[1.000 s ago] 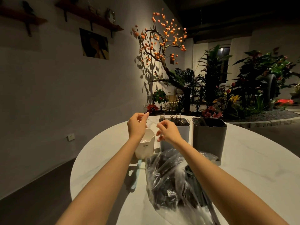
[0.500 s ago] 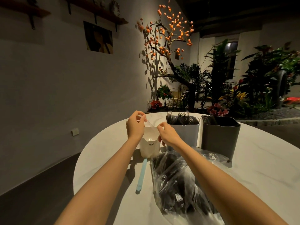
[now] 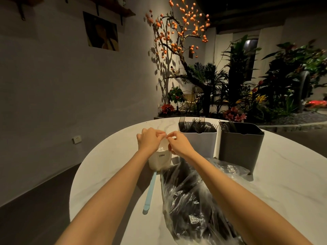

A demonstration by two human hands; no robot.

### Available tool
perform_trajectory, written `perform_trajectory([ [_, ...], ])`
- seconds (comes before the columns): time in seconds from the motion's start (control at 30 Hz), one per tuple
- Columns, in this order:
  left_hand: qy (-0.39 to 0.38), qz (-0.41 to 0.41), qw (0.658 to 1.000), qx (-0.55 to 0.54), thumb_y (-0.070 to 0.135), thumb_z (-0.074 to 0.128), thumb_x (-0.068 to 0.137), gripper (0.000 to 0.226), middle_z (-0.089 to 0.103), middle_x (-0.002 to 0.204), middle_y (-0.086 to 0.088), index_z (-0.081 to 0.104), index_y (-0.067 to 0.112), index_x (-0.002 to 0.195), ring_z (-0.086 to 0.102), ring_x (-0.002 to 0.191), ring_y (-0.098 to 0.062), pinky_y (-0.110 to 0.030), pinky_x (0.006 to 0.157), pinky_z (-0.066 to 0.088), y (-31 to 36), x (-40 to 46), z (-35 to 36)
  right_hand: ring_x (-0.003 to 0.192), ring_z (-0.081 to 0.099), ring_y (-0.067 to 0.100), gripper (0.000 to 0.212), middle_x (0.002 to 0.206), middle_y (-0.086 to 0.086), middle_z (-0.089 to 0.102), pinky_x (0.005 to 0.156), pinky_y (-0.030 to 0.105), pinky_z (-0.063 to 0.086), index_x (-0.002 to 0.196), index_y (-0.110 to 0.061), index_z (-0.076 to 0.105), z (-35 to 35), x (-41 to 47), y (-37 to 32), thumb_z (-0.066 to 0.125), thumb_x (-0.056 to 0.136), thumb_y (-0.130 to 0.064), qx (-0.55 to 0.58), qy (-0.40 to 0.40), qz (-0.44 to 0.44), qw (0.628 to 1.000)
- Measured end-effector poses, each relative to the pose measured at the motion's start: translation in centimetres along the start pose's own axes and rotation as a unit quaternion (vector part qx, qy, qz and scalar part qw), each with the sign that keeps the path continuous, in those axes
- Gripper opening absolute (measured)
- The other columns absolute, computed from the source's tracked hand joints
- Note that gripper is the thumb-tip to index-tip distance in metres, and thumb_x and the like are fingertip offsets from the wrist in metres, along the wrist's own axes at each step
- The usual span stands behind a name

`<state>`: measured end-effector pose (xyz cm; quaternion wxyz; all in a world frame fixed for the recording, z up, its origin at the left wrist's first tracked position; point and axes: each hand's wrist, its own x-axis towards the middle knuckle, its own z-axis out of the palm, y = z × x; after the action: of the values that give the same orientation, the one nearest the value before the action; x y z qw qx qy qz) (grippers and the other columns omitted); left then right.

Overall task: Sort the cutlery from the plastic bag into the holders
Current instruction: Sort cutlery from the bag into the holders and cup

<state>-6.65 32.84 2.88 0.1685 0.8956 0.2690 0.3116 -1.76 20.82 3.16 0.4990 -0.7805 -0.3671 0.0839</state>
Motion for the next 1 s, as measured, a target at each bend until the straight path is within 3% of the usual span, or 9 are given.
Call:
perform_trajectory([
  [0.1,0.040,-0.005,0.994,-0.102,0.039,0.047,0.099,0.029,0.069,0.110,0.005,0.073,0.024,0.101,0.051,0.111,-0.019,-0.035,0.088,0.027,0.5,0.1,-0.2,0.050,0.048,0.009,0.023,0.065,0.002,0.058,0.043,0.015,0.036,0.118,-0.008,0.050,-0.1,-0.2,-0.3,0.037,0.100,-0.013,0.009,-0.005,-0.009,1.000],
  [0.2,0.068,-0.003,0.980,-0.189,0.035,0.046,0.101,0.029,0.064,0.084,0.006,0.064,0.023,0.082,0.059,0.093,-0.020,-0.039,0.090,0.043,1.3,-0.7,-0.8,0.050,0.050,0.011,0.020,0.066,0.003,0.058,0.041,0.015,0.037,0.115,-0.008,0.048,-0.3,-0.7,-0.9,0.036,0.103,-0.019,0.015,-0.002,-0.017,1.000],
  [0.3,0.059,0.004,0.969,-0.240,0.027,0.041,0.103,0.031,0.057,0.075,0.002,0.057,0.016,0.078,0.057,0.077,-0.018,-0.033,0.074,0.048,2.6,-1.7,-1.6,0.050,0.052,0.013,0.016,0.068,0.003,0.059,0.042,0.017,0.039,0.106,-0.010,0.045,-0.7,-1.4,-1.6,0.033,0.103,-0.021,0.031,0.006,-0.024,0.999],
  [0.63,0.012,0.063,0.961,-0.268,0.022,0.038,0.103,0.047,0.051,0.058,-0.002,0.048,0.013,0.059,0.046,0.061,-0.018,-0.033,0.063,0.038,7.0,-4.7,-2.7,0.047,0.048,0.016,0.025,0.064,0.006,0.056,0.051,0.029,0.040,0.083,-0.014,0.041,-4.6,-4.4,-2.8,0.025,0.102,-0.015,0.055,0.082,-0.051,0.994],
  [1.0,-0.021,0.107,0.951,-0.289,0.023,0.038,0.103,0.051,0.048,0.053,0.003,0.046,0.018,0.053,0.044,0.056,-0.014,-0.032,0.063,0.036,11.2,-8.5,-2.3,0.046,0.046,0.016,0.025,0.061,0.005,0.055,0.044,0.023,0.038,0.082,-0.012,0.045,-8.7,-9.2,-2.1,0.029,0.100,-0.013,0.053,0.112,-0.041,0.991],
])
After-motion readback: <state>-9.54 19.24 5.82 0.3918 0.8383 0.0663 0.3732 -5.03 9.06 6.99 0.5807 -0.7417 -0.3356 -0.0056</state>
